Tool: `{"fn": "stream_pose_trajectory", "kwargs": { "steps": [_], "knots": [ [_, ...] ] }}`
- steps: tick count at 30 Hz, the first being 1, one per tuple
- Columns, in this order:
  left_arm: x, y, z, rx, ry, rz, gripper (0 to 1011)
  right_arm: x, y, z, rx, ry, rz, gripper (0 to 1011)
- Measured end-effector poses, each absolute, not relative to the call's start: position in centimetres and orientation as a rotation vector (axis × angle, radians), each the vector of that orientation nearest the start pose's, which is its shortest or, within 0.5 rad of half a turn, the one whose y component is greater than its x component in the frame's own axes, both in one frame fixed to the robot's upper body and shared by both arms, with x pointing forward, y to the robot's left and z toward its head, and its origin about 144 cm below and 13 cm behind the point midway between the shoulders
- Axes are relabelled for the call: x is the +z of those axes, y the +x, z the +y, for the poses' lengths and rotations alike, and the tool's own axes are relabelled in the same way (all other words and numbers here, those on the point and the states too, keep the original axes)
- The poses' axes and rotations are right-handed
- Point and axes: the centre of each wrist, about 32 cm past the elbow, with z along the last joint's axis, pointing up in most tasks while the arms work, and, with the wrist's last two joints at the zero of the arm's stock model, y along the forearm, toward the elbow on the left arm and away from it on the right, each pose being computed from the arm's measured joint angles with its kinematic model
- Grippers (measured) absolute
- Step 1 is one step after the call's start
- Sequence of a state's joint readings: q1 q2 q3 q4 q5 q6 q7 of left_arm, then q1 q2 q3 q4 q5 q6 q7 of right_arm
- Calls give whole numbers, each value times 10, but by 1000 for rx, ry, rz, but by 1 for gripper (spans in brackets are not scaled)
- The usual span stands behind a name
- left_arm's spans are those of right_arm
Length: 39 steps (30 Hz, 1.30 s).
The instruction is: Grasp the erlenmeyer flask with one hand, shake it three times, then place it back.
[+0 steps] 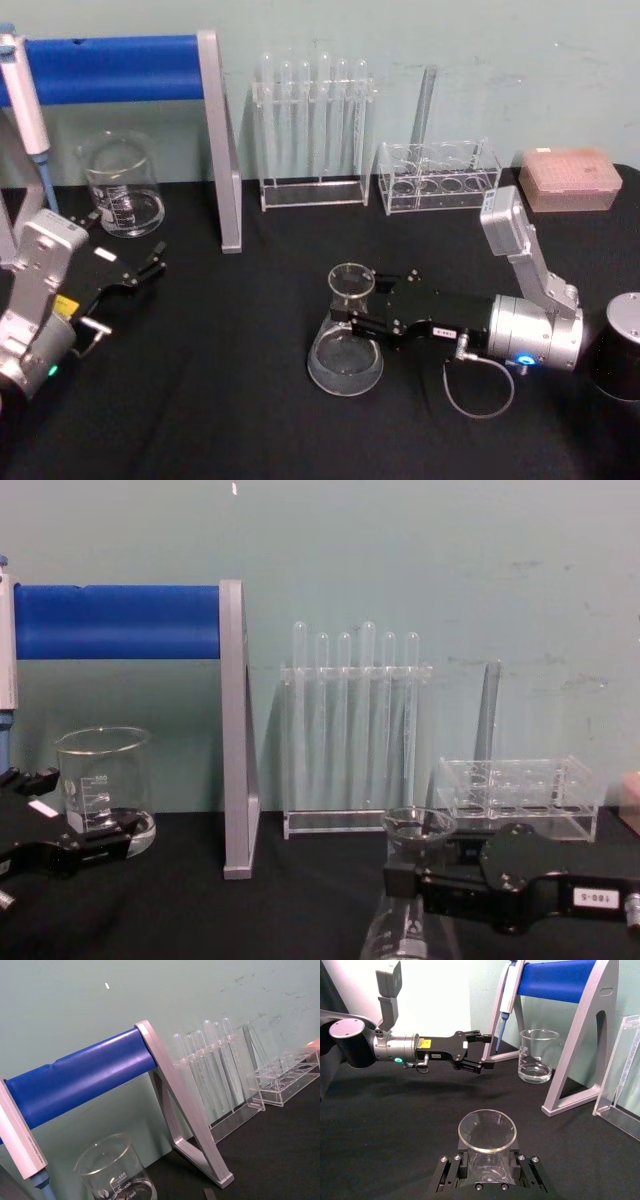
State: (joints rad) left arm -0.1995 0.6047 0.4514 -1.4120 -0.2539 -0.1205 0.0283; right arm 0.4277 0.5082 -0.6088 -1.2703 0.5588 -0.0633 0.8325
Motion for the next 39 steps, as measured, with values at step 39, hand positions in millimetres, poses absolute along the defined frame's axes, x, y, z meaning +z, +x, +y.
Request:
{"fn": "stream_pose_trajectory", "kwargs": {
  "steps": [39],
  "knots": [
    [1140,489,310,1248,304,-285,1001,1207,509,-237,-940,-12,-51,449]
  ]
}}
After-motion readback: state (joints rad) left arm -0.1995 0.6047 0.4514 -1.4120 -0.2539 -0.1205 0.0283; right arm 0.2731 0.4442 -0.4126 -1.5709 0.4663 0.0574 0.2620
